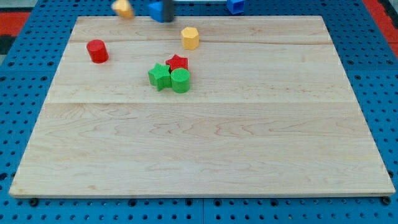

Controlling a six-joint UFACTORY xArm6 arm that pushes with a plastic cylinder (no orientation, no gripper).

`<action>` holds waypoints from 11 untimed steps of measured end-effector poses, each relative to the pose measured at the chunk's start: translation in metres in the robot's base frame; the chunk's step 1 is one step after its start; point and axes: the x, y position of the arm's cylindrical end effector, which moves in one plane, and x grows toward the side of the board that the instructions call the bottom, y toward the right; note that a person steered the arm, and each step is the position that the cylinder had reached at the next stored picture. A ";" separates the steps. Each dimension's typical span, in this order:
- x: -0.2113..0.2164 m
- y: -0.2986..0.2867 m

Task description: Push the yellow hexagon towards the center of the board

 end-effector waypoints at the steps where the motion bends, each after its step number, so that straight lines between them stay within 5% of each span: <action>1: 0.000 0.025; 2: 0.015 0.098; 5: 0.088 0.174; 6: 0.093 0.173; 8: 0.017 0.141; 11: 0.105 0.124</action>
